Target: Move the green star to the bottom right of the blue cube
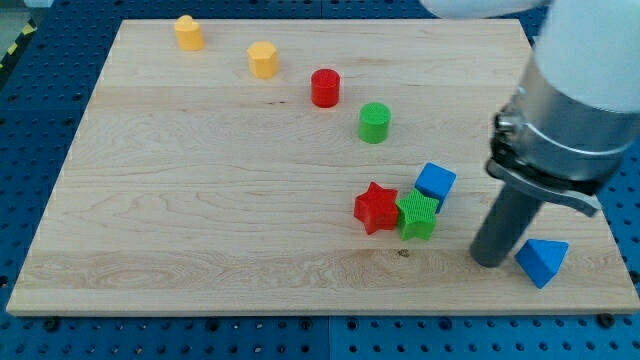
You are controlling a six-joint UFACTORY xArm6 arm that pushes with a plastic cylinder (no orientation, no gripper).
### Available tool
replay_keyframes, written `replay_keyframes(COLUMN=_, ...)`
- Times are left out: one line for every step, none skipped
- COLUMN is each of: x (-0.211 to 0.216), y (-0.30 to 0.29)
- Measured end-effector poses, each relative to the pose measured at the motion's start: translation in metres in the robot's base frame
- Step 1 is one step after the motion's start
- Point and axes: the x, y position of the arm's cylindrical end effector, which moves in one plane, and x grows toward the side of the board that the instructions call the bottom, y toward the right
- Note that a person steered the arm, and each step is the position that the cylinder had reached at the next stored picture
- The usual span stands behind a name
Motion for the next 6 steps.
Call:
replay_keyframes(x=0.003, y=0.032)
replay_keyframes(x=0.006, y=0.054)
replay_keyframes(x=0.012, y=0.051)
replay_keyframes(x=0.026, y=-0.01)
replay_keyframes(x=0.022, y=-0.095)
replay_keyframes(x=-0.009, y=-0.127)
